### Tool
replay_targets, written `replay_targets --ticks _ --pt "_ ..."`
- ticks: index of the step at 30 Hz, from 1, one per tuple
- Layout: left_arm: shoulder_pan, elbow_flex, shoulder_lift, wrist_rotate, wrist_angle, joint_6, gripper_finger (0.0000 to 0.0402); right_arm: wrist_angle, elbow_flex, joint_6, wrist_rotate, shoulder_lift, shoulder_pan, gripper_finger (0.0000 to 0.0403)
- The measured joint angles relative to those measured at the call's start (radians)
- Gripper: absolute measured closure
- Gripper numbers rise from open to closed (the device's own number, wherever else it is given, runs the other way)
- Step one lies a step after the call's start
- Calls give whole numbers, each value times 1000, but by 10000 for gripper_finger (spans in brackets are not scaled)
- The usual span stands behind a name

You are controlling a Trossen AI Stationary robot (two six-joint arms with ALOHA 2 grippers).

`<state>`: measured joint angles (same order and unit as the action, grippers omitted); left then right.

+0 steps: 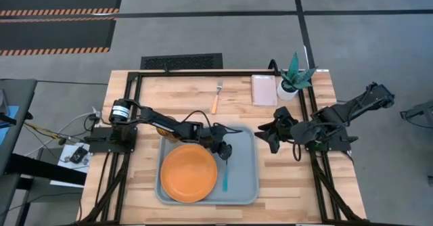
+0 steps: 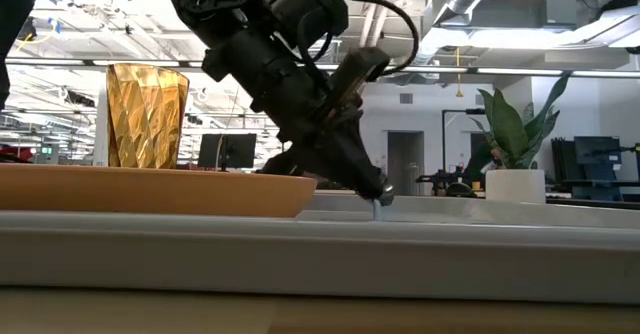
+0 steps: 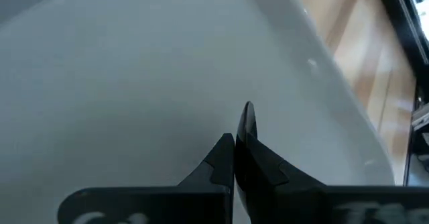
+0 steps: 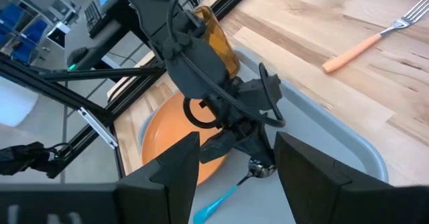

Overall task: Pick and place plate/cup/fork/spoon on tray
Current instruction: Put the blue spoon on the gray tray to the right of the orange plate

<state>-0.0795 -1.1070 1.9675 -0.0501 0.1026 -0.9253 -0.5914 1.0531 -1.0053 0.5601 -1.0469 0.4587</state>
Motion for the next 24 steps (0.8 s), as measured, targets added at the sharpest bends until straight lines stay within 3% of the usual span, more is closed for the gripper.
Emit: replay_targets --ticks 11,24 --pt "1 -2 -1 23 1 -11 399 0 0 1 -1 0 0 189" --pt "1 -1 -1 30 -45 -37 339 0 0 1 -2 0 0 188"
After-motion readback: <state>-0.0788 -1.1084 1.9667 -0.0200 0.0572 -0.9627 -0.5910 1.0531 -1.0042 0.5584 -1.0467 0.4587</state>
